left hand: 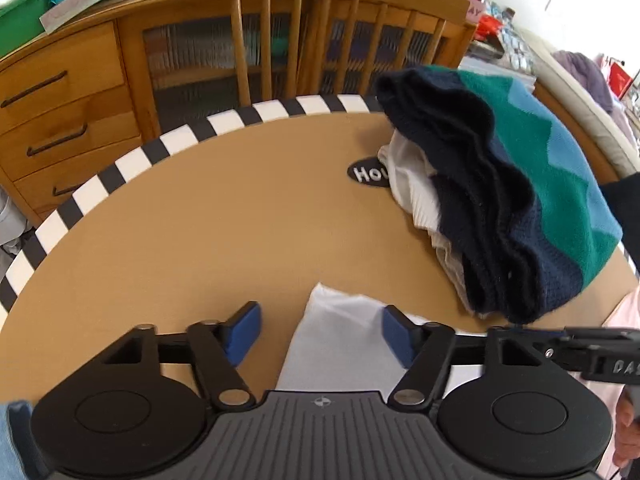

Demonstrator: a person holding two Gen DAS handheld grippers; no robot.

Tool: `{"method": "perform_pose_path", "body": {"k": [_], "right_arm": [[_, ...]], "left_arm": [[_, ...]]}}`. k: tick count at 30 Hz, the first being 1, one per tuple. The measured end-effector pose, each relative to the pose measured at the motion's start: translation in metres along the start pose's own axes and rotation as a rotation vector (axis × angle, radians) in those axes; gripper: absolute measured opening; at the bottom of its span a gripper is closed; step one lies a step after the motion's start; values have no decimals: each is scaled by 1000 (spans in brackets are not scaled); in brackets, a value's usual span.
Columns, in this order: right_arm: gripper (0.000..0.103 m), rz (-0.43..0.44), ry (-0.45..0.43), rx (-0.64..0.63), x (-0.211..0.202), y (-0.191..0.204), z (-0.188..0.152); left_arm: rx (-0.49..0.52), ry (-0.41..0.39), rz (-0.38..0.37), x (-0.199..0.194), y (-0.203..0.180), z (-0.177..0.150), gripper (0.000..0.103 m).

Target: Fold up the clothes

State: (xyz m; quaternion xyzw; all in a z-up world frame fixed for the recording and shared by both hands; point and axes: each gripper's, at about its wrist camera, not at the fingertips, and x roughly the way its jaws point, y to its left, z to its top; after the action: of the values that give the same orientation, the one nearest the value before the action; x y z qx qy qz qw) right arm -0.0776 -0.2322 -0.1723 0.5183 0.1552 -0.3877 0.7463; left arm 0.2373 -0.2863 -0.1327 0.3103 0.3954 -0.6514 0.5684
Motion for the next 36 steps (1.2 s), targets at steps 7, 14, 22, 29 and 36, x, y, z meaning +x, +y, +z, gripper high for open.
{"method": "perform_pose_path", "body": {"k": [7, 14, 22, 29, 36], "right_arm": [[3, -19, 3, -59, 0, 12, 4], [2, 43, -41, -131, -23, 37, 10], [3, 124, -44, -367, -83, 81, -23], [3, 29, 54, -694, -97, 98, -121], [7, -5, 118, -769, -100, 104, -160]], "left_arm": [[-26, -5, -30, -3, 0, -3, 5], [-86, -107, -57, -46, 5, -11, 5], [-161, -171, -107, -123, -6, -111, 5], [-252, -209, -149, -181, -16, -212, 5], [-314, -240, -108, -193, -25, -266, 8]]}}
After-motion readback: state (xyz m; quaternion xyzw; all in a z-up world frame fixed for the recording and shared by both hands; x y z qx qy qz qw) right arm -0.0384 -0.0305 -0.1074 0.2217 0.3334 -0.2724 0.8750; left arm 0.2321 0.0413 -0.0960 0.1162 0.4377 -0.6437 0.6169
